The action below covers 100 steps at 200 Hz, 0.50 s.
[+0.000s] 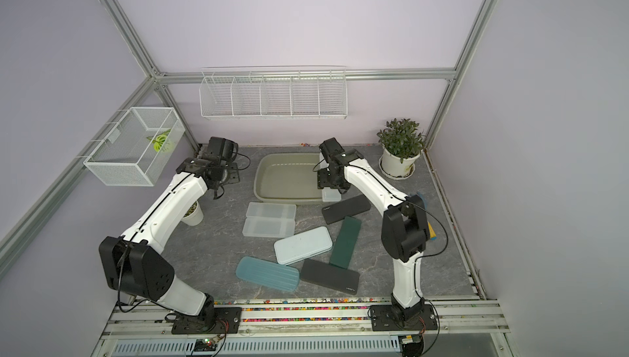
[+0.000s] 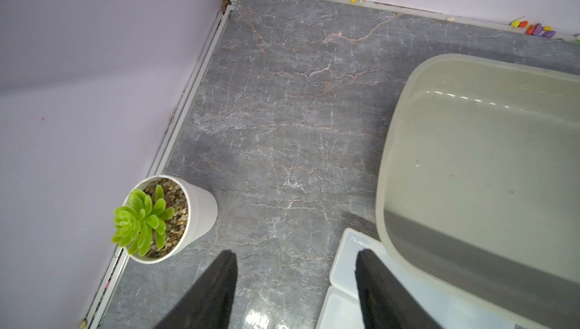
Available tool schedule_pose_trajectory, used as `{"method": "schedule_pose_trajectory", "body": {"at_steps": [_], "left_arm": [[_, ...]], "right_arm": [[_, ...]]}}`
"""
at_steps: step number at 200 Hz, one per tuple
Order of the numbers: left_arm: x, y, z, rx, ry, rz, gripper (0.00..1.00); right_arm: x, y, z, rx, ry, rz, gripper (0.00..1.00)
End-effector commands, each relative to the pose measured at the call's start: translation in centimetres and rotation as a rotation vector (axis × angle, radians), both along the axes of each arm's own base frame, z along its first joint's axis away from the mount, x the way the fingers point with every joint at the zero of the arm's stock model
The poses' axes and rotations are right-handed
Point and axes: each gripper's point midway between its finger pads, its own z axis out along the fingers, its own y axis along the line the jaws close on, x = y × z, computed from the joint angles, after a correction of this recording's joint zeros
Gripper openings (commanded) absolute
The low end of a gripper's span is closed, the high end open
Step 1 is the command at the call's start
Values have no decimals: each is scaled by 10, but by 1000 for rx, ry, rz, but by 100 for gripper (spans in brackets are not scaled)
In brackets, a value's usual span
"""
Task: Put the pencil case into the storage box
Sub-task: Pick up the pencil case from the center of the board, then place the pencil case at the storage box.
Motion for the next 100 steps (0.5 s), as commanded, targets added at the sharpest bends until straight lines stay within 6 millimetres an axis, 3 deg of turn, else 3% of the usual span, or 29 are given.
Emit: {"method": "schedule_pose_trajectory", "body": {"at_steps": [1,53,100], "left_arm": [[-18,11,0,0,12,33,65],[-37,21,-7,-2,25,53,65],[-44,25,-12,5,41,66,65]], "right_arm": [[22,21,2,43,-26,20,52],[62,46,-36,42,21,9,53],[57,38,-74,-23,126,-44,54]]}}
